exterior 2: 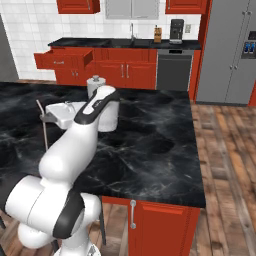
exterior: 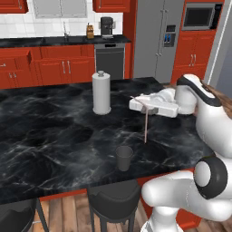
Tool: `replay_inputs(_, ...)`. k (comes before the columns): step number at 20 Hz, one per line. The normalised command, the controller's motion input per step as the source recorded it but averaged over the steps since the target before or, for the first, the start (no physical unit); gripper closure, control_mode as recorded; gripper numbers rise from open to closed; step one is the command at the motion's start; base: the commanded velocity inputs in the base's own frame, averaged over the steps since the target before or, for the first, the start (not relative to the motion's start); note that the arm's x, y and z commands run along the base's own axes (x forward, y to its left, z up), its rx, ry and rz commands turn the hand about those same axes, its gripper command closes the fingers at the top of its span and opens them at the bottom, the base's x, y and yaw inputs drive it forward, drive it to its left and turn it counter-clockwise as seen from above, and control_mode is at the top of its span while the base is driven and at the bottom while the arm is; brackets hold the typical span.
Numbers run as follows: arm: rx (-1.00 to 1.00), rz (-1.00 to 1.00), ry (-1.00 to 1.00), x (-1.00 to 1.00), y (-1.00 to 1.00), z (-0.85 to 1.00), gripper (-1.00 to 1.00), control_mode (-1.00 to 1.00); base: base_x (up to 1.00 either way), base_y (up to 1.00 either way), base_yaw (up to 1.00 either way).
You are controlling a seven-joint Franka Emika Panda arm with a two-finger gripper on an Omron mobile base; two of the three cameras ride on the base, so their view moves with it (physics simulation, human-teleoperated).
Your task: Take a straw from the drawer in front and place it inside the glass cup on the dining counter.
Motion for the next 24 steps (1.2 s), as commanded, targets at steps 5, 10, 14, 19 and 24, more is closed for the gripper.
replay_inputs(5,0.0,0.0,-0.02,0.31,0.0,-0.27,1.0,-1.0,0.0,0.0,0.0)
replay_inputs(10,0.03,0.0,0.06,0.18,0.0,-0.42,1.0,-1.0,0.0,0.0,0.0)
replay_inputs(14,0.03,0.0,0.01,0.15,0.0,-0.34,1.0,-1.0,0.0,0.0,0.0)
replay_inputs(19,0.01,0.0,0.0,0.12,0.02,-0.25,1.0,-1.0,0.0,0.0,0.0)
replay_inputs(24,0.0,0.0,0.0,0.13,0.06,-0.21,1.0,-1.0,0.0,0.0,0.0)
